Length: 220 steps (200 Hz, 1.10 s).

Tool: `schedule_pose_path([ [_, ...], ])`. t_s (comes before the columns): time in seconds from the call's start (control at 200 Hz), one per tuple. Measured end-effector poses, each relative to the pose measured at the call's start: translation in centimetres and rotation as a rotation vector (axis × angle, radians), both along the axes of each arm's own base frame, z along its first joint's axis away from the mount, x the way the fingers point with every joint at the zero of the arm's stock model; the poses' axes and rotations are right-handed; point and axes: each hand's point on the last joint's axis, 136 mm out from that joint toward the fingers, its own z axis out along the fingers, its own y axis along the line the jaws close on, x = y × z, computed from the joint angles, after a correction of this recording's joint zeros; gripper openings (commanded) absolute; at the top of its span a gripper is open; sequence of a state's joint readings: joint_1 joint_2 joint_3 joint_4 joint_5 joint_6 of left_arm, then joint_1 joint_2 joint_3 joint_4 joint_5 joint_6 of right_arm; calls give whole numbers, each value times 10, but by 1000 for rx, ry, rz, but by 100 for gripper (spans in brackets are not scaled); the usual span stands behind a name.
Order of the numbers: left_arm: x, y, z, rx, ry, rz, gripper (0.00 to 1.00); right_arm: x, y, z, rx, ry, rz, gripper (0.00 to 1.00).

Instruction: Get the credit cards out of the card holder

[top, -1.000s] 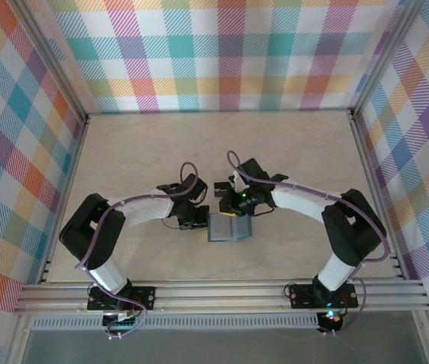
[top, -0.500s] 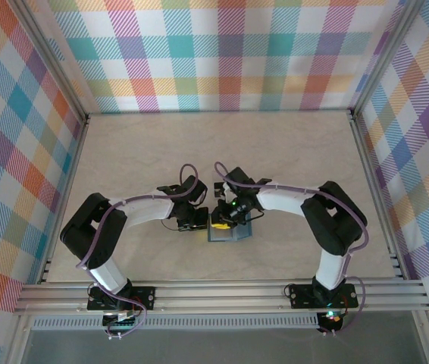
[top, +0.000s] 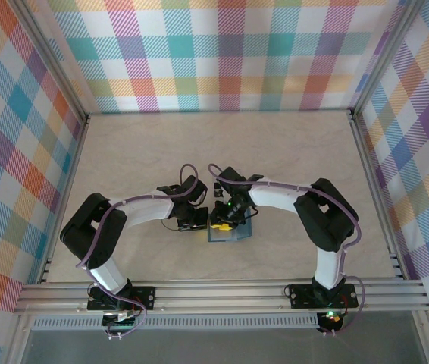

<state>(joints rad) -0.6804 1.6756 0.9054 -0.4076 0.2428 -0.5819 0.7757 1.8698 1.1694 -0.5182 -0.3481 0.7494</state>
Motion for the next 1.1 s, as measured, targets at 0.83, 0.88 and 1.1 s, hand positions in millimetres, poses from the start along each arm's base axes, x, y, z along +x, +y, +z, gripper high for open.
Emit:
schedule_pose_path([
  [0.83,0,-1,0,-3,0,0,0,6,-58,10,-482,-130,70,56],
  [0.88,0,-1,0,-3,0,0,0,6,-61,10,-496,-132,71,56],
  [1.1,0,-1,0,-3,1,0,0,7,-76,10,-568,-148,73,57],
])
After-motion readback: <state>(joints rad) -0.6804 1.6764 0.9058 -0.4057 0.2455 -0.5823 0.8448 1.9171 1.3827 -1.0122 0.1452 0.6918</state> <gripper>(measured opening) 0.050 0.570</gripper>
